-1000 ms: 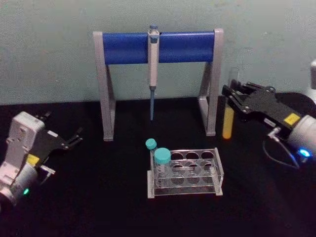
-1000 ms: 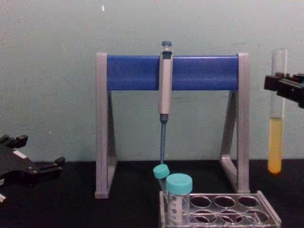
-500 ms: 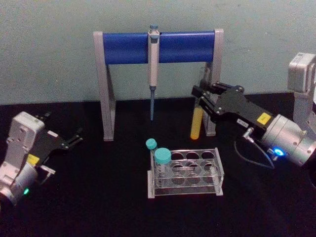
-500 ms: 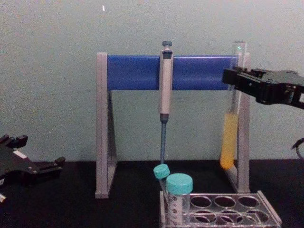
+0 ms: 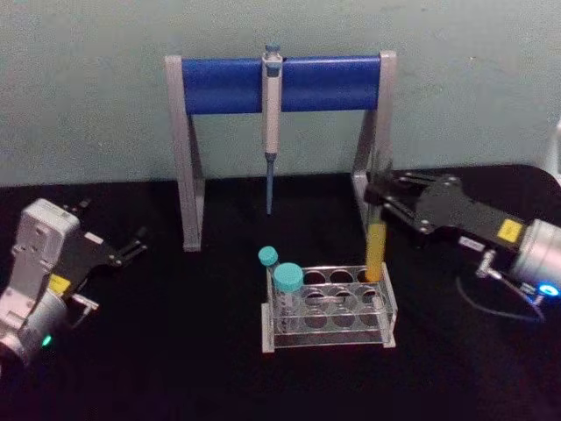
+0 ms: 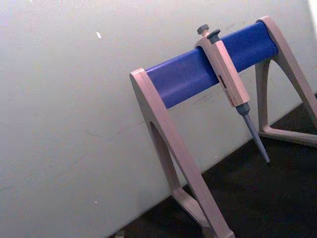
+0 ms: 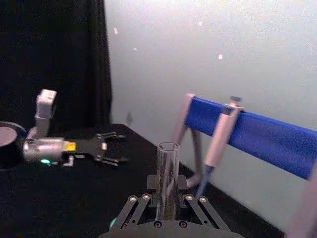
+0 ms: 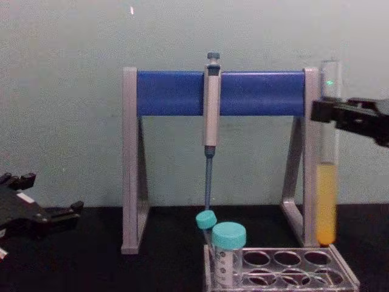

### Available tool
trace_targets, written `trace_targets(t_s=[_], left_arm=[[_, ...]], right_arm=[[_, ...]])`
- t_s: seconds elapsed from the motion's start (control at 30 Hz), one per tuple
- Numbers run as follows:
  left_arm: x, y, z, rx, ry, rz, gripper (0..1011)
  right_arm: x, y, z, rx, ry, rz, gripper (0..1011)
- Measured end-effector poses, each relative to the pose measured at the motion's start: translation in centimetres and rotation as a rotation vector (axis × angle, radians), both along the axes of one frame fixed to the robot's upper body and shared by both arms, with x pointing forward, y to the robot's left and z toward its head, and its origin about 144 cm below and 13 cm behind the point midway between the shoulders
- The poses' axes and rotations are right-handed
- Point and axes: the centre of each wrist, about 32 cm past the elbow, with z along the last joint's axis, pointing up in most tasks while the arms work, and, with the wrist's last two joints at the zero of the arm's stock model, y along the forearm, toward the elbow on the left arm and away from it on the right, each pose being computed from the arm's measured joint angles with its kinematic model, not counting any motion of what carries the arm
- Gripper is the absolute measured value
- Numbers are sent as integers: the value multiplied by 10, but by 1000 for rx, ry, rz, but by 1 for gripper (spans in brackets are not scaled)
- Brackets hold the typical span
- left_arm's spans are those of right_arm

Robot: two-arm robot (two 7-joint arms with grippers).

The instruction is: Pick up the test tube from the test tube rack, shake it, then place it back into the test tube rack.

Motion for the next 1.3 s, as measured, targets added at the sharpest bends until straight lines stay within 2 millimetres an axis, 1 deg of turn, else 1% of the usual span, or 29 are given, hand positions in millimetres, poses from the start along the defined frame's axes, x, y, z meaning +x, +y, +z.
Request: trace_targets(t_s=[0.13,0.23,0.37,0.47,0.57,0.73,0.97,1.17,1.3], left_arm=[[0,0,0,0,0,0,1001],[0,0,0,0,0,0,1001],[0,0,0,0,0,0,1001],[0,0,0,0,0,0,1001],[0,0,0,0,0,0,1001],[0,0,0,0,0,0,1001],[0,0,0,0,0,0,1001],[0,0,0,0,0,0,1001],[0,0,0,0,0,0,1002]], right_arm=[[-5,-6,4,-18,-13,-65,234],[-6,-7,5,-25,-25,-114,234],[-2,2,4,-39,-54,-193,234],[1,8,2,-38,-69,-221,234],[8,19,-3,-16,-83,-236,234],[17,31,-9,37,-82,-202,234],[24,39,-13,91,-59,-110,234],[24,36,-11,106,-38,-15,234],[19,27,-5,94,-14,45,234]])
